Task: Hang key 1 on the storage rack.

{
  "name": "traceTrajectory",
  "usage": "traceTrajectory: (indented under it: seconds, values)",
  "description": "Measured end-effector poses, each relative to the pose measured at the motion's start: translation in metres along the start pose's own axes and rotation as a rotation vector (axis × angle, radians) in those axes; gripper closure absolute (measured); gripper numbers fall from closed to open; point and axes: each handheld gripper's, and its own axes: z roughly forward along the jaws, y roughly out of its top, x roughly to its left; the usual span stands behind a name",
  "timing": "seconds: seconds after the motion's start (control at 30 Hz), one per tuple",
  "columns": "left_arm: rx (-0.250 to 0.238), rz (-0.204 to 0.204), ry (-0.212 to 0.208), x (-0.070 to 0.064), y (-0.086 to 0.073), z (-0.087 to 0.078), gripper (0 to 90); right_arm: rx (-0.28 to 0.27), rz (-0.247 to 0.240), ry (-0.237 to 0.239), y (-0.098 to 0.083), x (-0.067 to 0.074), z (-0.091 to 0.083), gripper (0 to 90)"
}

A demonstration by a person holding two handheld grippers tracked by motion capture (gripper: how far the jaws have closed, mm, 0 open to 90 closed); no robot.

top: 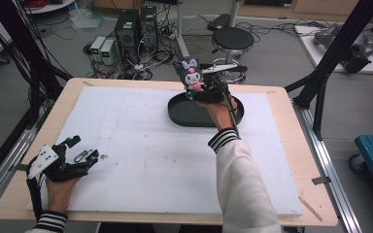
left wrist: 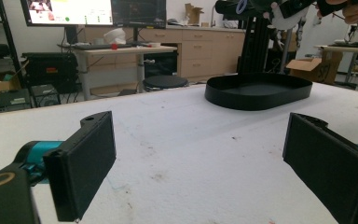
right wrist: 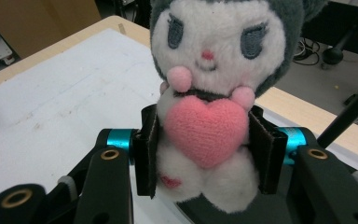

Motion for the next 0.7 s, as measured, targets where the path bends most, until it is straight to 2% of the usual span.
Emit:
traceTrajectory:
  seconds: [0.4, 0.7]
  values:
    - [0.005, 0.001, -0.002, 0.0003, 0.0002, -0.0004, 9.8, -0.019, 0.021, -0.023, -0.0015, -0.0054, 0.0042, 52.6]
    - [0.004, 0.002, -0.001, 0.0002, 0.0001, -0.0003, 9.8, -0.003, 0.034, -0.031, -0.0037, -0.0099, 0.0050, 52.5]
